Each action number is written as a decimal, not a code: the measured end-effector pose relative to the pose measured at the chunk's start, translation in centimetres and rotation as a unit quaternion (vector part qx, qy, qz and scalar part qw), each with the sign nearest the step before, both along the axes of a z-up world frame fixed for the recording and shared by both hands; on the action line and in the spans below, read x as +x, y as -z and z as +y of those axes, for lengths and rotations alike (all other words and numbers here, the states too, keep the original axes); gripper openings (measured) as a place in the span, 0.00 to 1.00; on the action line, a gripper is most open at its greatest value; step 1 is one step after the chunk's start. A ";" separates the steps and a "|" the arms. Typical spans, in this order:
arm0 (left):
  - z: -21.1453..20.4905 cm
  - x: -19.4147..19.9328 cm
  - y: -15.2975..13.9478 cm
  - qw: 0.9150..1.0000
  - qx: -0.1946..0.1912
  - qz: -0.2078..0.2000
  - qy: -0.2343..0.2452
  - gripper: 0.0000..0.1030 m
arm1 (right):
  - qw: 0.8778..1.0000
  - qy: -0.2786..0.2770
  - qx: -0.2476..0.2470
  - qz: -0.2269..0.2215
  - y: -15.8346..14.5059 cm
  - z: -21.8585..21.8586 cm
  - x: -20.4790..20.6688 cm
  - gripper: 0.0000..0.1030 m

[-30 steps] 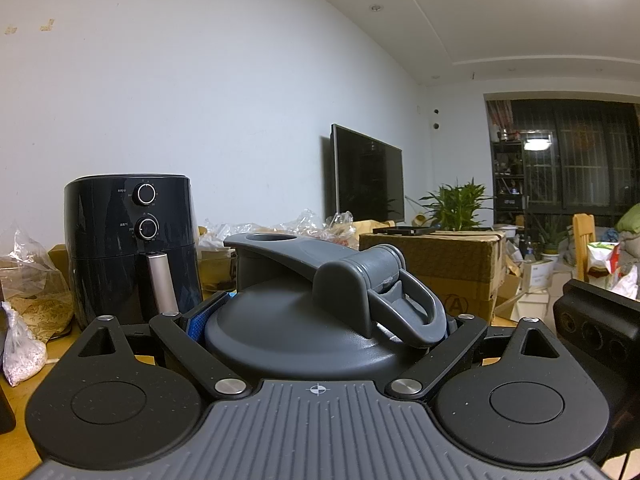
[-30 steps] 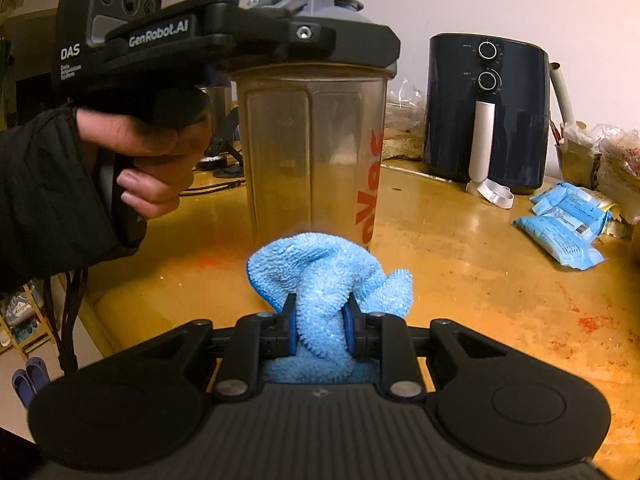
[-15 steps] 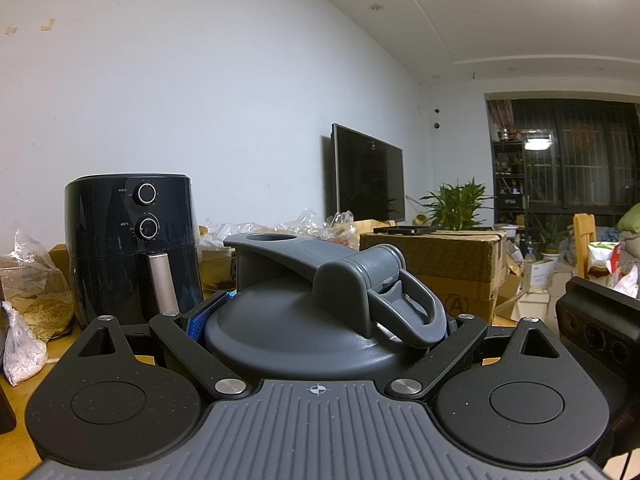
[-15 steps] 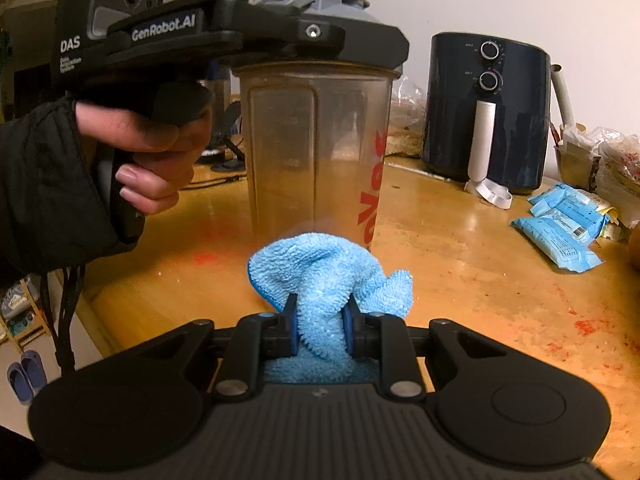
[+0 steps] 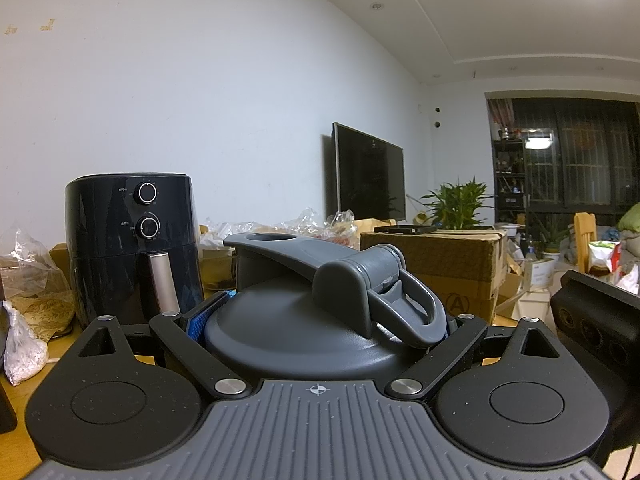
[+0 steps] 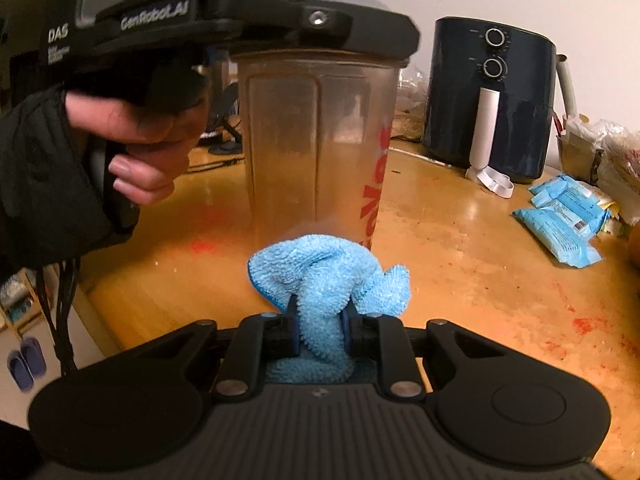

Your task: Clean container

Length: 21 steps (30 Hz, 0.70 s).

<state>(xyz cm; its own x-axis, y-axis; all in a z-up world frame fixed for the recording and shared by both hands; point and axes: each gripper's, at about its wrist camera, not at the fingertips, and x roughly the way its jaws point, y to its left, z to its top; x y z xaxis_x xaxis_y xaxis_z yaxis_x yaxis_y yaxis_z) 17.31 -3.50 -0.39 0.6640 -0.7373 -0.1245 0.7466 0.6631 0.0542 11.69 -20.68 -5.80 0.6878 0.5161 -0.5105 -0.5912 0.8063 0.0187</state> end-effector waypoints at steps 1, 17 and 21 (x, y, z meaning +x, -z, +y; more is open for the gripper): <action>0.0 0.0 0.0 1.000 0.000 0.000 -0.001 0.92 | 1.000 0.001 0.003 -0.002 0.0 -0.1 0.0 0.11; -0.1 0.0 -0.2 1.000 0.002 0.002 -0.002 0.92 | 0.995 0.005 0.072 -0.071 -2.4 -1.8 -1.2 0.11; 0.0 0.1 -0.2 1.000 0.002 0.002 -0.002 0.92 | 0.992 0.010 0.089 -0.092 -3.0 -2.2 -1.7 0.11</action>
